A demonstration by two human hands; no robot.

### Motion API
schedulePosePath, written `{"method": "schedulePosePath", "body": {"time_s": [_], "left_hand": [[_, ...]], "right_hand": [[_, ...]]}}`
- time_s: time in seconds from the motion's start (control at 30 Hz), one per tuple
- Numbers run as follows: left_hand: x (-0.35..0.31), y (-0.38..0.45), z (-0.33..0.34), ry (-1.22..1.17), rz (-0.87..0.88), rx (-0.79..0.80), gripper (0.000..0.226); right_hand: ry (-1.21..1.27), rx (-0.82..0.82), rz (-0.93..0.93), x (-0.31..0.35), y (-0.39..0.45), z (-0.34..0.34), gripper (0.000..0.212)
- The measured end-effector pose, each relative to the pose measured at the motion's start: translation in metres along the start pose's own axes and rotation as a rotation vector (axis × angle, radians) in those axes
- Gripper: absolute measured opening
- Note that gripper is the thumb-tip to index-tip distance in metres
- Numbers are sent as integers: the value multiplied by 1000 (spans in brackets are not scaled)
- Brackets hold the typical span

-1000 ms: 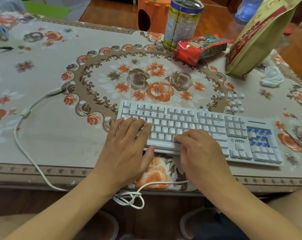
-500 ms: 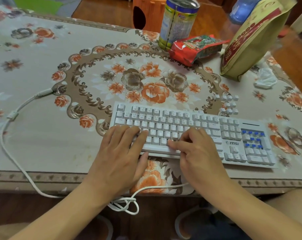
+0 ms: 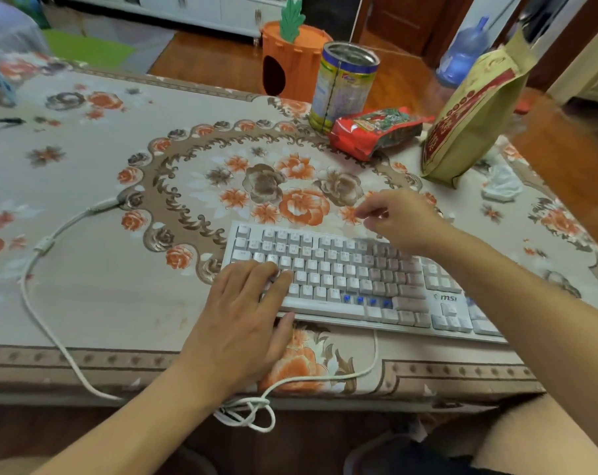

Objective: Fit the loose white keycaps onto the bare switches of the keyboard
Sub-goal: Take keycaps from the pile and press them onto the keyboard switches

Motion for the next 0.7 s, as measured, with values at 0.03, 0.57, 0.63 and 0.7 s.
{"method": "schedulePosePath", "body": {"time_s": [0.03, 0.57, 0.63, 0.7], "left_hand": [[0, 0, 0, 0, 1, -2, 52], [16, 3, -5, -302, -342, -100, 54], [16, 1, -9, -310, -337, -144, 51], [16, -2, -12, -283, -328, -175, 47]], "right_hand": [[-25, 38, -12, 0, 7, 4, 19], [-258, 421, -144, -21, 39, 15, 16], [-282, 409, -173, -23, 36, 16, 18], [-302, 409, -201, -25, 32, 19, 19]]}}
Point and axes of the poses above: each hand's wrist, its own y-axis towards the middle knuckle, its own z-axis out of the palm, x = y × z, the point moved 3 cm from there along y, towards the middle knuckle, and after that the axes turned 5 degrees about -x, right-handed, at the moved point
